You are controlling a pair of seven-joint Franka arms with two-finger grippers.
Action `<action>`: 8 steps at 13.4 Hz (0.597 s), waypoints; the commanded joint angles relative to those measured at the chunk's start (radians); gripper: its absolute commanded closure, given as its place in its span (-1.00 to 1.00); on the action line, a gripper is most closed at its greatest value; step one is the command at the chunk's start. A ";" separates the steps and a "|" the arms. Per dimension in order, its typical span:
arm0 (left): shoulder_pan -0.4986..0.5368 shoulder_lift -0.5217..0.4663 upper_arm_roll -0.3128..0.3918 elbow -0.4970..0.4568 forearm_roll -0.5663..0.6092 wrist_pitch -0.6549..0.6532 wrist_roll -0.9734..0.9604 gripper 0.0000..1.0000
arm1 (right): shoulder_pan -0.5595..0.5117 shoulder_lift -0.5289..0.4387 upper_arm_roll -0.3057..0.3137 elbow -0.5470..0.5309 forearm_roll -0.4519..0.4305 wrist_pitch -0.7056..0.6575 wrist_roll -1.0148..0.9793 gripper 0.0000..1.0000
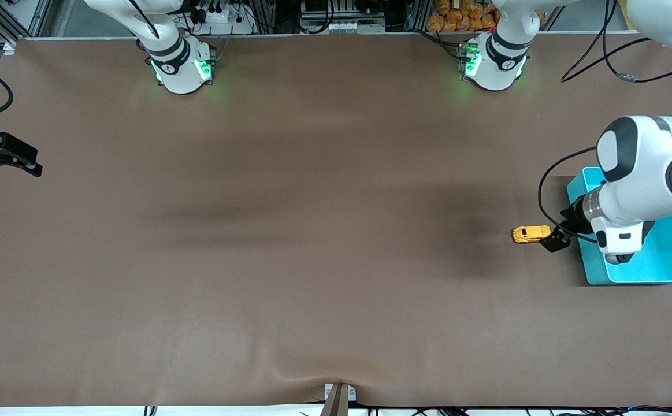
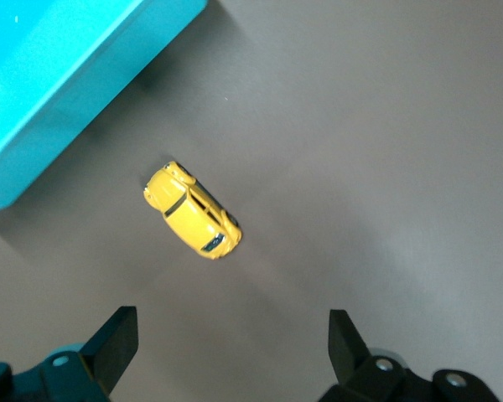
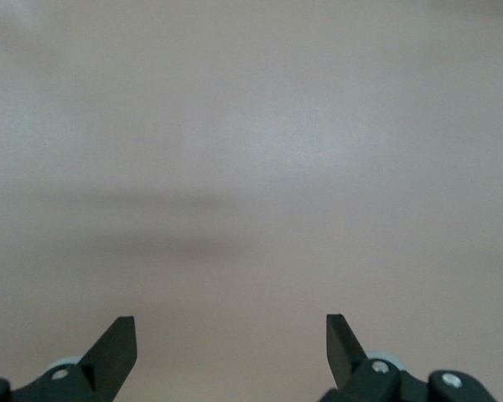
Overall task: Wind and store yellow beetle car
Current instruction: 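Close the left gripper on the yellow car and lift it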
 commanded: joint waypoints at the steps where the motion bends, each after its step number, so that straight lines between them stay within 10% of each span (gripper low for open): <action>1: 0.022 0.009 -0.004 -0.054 -0.002 0.101 -0.081 -1.00 | -0.007 -0.010 -0.004 -0.026 0.003 0.005 0.014 -1.00; 8: 0.042 0.080 -0.005 -0.133 -0.003 0.286 -0.307 -1.00 | -0.007 -0.025 0.000 -0.034 0.037 -0.006 0.002 -1.00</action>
